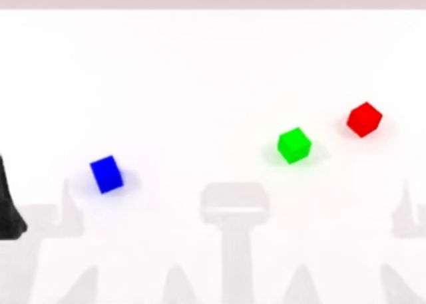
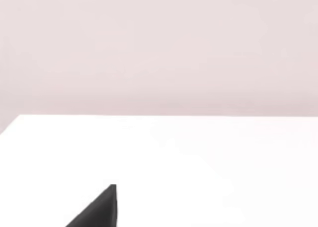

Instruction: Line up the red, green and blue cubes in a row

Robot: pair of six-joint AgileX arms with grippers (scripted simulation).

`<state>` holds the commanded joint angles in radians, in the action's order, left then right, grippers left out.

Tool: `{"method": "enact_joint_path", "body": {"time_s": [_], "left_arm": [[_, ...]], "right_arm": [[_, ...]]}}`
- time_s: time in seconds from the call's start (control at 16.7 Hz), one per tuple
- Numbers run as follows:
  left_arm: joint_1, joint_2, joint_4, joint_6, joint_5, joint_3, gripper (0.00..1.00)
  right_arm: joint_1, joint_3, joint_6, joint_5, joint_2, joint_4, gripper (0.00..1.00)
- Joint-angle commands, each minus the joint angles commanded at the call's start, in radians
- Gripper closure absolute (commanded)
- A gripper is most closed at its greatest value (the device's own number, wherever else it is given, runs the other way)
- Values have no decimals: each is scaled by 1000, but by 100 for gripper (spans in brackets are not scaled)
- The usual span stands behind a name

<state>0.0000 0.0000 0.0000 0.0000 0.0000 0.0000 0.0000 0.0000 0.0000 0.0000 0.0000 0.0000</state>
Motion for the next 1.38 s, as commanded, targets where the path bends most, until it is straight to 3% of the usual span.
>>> {"method": "enact_joint_path", "body": {"time_s": [0.3,0.54,1.38], "left_arm": [[0,0,0,0,0,0,0],[0,0,0,0,0,0,0],[0,0,0,0,0,0,0]], "right_arm": [[8,61,-13,-1,61,-44,0],[29,288,-56,-2,288,-191,0],[142,1619,-302,9,1833,-1043,0]]}}
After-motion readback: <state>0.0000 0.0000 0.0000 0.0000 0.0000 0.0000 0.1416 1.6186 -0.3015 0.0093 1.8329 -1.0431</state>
